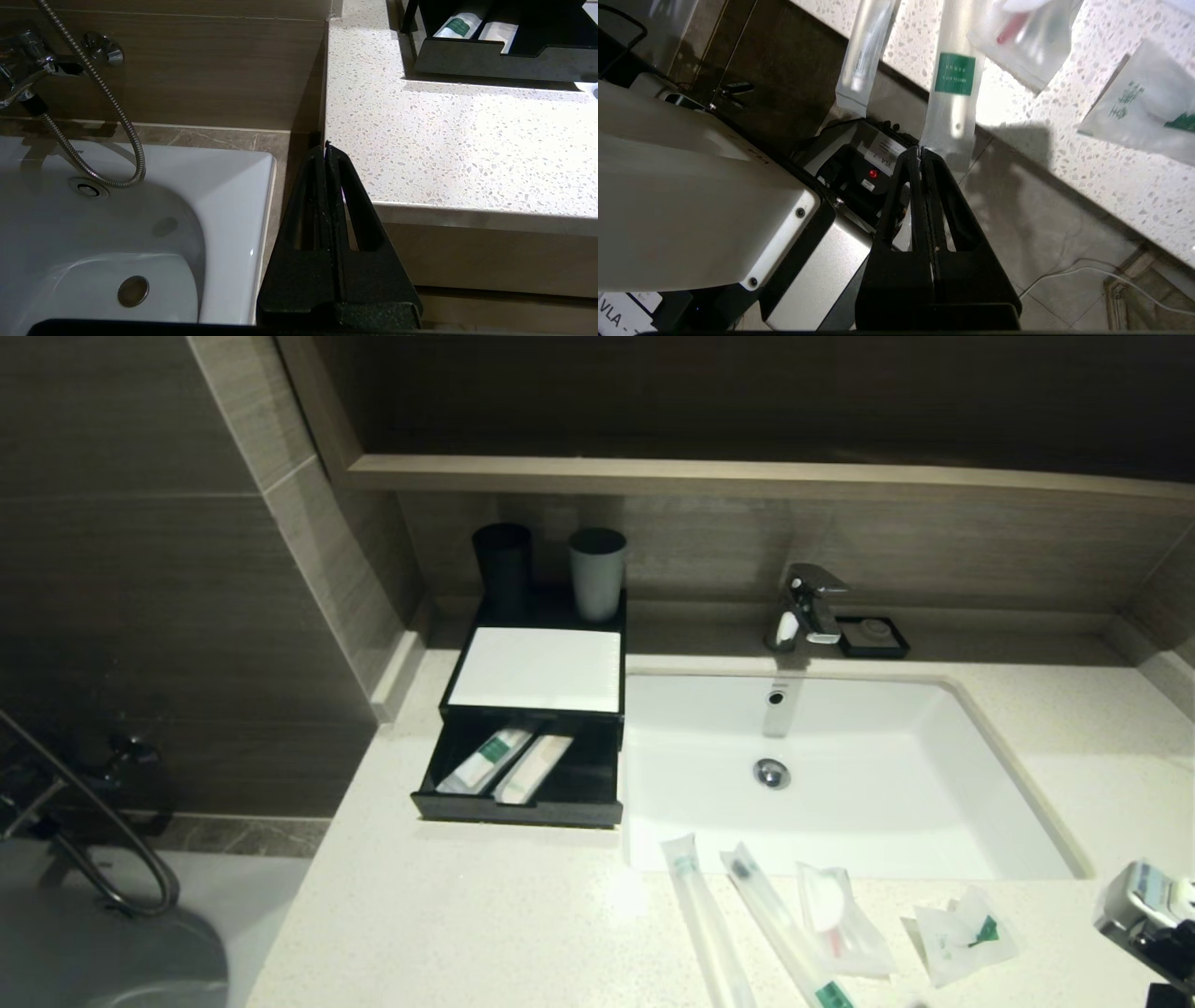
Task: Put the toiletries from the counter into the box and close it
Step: Pick up the bathroom toiletry
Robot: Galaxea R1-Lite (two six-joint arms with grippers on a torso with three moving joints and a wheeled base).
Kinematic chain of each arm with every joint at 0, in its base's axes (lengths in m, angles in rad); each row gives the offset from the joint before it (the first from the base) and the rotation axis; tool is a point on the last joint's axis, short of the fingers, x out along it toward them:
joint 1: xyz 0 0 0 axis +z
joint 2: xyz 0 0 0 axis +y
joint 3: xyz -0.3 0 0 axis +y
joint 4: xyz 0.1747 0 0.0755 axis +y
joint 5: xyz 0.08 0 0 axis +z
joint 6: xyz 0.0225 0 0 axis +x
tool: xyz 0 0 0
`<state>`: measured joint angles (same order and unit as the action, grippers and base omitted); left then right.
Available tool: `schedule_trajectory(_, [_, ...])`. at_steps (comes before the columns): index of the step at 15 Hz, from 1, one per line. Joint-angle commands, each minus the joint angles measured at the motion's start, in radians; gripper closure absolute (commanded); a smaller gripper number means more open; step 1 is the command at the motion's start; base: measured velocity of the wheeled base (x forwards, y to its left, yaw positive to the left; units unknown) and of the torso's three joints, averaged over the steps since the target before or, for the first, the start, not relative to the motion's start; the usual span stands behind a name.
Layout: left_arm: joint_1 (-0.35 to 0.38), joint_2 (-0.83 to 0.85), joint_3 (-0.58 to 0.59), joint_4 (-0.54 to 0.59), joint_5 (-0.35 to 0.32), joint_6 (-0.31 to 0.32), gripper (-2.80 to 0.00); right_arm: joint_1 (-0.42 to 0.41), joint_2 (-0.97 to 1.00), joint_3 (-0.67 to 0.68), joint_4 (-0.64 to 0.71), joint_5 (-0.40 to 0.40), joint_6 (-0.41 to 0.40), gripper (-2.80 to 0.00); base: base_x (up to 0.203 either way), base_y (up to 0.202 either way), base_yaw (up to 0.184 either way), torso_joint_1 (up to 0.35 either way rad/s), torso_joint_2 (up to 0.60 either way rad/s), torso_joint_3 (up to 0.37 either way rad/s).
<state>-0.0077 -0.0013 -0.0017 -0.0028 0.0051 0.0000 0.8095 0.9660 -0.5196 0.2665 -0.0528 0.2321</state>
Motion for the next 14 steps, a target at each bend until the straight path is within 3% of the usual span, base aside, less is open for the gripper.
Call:
schedule_trajectory(1, [0.0,0.0,0.0,0.0,0.001,0.0,0.0,0.033,-0.021,0.074,-0.047,0.0,0.032,0.0,0.0,0.0,0.0,0.0,0.0,0.0])
schedule_trajectory(4, [0.0,0.0,0.0,0.0,0.0,0.0,0.0,0.088,-0.05,0.171,-0.167,-0.011,0.045,0.0,0.0,0.0,0.0,0.0,0.0,0.0])
schedule_trajectory(14, [0.0,0.0,0.0,0.0,0.001,0.0,0.0,0.104,0.077,0.13,-0.262,-0.056,0.063,0.0,0.0,0.0,0.0,0.0,0.0,0.0])
